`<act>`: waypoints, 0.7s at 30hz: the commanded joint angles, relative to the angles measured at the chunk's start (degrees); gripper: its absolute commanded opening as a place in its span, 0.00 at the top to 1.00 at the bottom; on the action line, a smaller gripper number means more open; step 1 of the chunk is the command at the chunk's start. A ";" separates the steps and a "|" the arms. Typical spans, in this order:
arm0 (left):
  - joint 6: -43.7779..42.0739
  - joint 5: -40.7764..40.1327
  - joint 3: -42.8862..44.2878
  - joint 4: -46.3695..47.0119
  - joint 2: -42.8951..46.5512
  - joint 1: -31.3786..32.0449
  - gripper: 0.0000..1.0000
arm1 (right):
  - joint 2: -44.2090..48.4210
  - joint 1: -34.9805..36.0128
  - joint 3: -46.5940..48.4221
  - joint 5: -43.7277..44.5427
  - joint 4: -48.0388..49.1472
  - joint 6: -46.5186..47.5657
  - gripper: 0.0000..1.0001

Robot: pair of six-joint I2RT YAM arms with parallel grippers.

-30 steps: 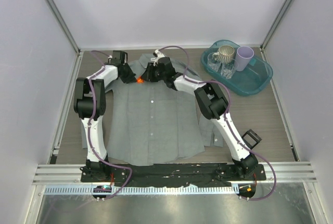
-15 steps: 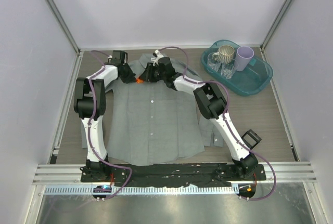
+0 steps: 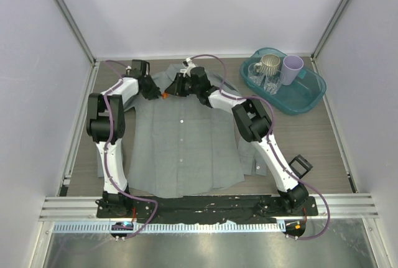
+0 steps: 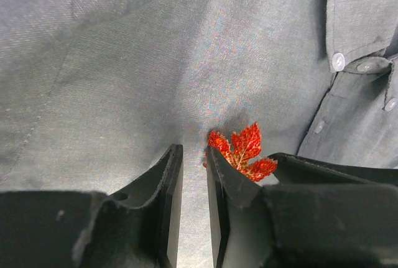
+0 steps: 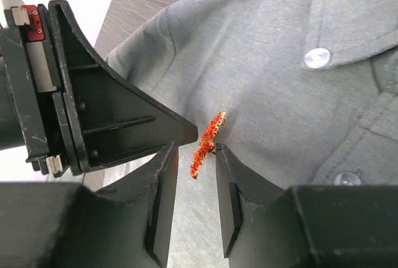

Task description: Remove the brooch from the garment

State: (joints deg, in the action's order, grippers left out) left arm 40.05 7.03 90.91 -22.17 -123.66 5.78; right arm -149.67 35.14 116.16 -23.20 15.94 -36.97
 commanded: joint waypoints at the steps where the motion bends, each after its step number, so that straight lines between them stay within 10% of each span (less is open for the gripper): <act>1: 0.03 -0.26 -0.38 0.55 5.00 -0.77 0.71 | -0.28 0.73 2.58 -3.69 4.18 -2.14 0.64; 13: -0.50 1.06 -2.76 1.96 7.38 -0.95 0.51 | -2.21 0.64 3.90 -5.01 6.38 -5.92 0.64; 21: -0.15 0.71 -4.25 2.40 8.69 -0.95 0.56 | -4.05 0.72 5.83 -5.28 7.69 -10.05 0.64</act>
State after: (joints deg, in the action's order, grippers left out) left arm 40.03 7.11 87.33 -21.26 -118.85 4.86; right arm -153.47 35.40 119.28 -27.40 19.73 -44.14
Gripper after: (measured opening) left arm 0.464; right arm 0.364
